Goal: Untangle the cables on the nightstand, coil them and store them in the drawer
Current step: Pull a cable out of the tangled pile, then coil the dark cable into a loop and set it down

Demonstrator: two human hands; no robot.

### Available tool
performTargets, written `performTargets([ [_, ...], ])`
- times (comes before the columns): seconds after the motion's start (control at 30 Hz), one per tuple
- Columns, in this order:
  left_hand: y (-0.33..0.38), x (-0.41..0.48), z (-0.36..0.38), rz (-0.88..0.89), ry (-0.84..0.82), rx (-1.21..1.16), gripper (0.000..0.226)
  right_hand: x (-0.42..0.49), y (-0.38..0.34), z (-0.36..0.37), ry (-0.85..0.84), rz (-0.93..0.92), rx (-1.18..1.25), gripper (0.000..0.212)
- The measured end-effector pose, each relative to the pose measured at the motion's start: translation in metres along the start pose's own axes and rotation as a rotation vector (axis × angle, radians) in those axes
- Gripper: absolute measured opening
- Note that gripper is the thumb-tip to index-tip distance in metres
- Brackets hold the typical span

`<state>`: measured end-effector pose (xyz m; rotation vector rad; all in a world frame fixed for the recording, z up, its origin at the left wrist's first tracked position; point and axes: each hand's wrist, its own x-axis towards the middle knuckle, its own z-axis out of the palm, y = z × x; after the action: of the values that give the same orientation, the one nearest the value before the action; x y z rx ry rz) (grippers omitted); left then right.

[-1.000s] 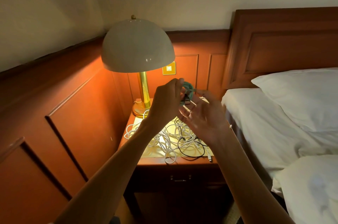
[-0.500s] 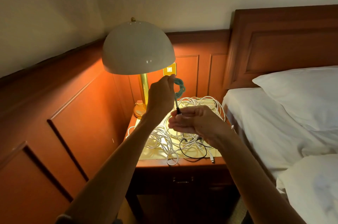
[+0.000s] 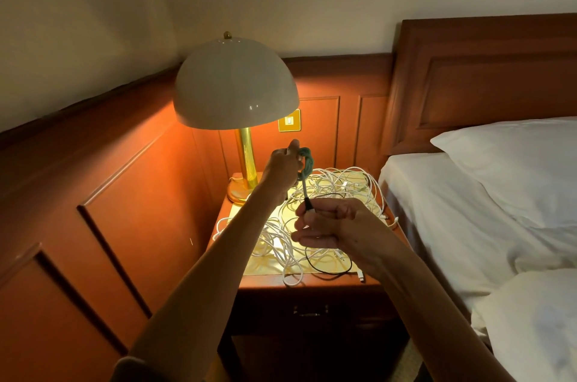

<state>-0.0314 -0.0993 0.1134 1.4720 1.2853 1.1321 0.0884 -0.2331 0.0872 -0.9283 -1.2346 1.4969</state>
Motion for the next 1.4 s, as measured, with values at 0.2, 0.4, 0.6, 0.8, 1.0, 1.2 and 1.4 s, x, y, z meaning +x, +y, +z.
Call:
performTargets([
  [0.2, -0.001, -0.004, -0.002, -0.113, -0.024, -0.155, 0.044, 0.008, -0.005, -0.028, 0.078, 0.018, -0.366, 0.016],
  [0.4, 0.0, -0.021, -0.003, -0.181, -0.205, -0.337, 0.041, 0.03, 0.011, -0.041, 0.452, -0.266, -1.077, 0.015],
  [0.6, 0.001, -0.031, -0.008, -0.133, -0.294, -0.386, 0.035, 0.032, 0.015, -0.035, 0.423, -0.298, -0.943, 0.029],
  [0.8, -0.006, -0.031, -0.01, -0.055, -0.278, -0.389, 0.03, 0.024, -0.009, -0.046, 0.127, 0.032, -0.429, 0.092],
  [1.0, -0.017, -0.03, 0.013, -0.078, -0.309, -0.386, 0.031, 0.034, -0.026, -0.047, 0.351, -0.108, -0.997, 0.115],
  [1.2, -0.035, -0.028, 0.044, -0.145, -0.391, -0.239, 0.033, 0.031, -0.007, -0.07, 0.496, -0.206, -1.228, 0.087],
  [1.4, -0.067, -0.017, 0.079, -0.323, -0.524, -0.066, 0.044, 0.022, 0.026, -0.105, 0.479, -0.041, -1.151, 0.066],
])
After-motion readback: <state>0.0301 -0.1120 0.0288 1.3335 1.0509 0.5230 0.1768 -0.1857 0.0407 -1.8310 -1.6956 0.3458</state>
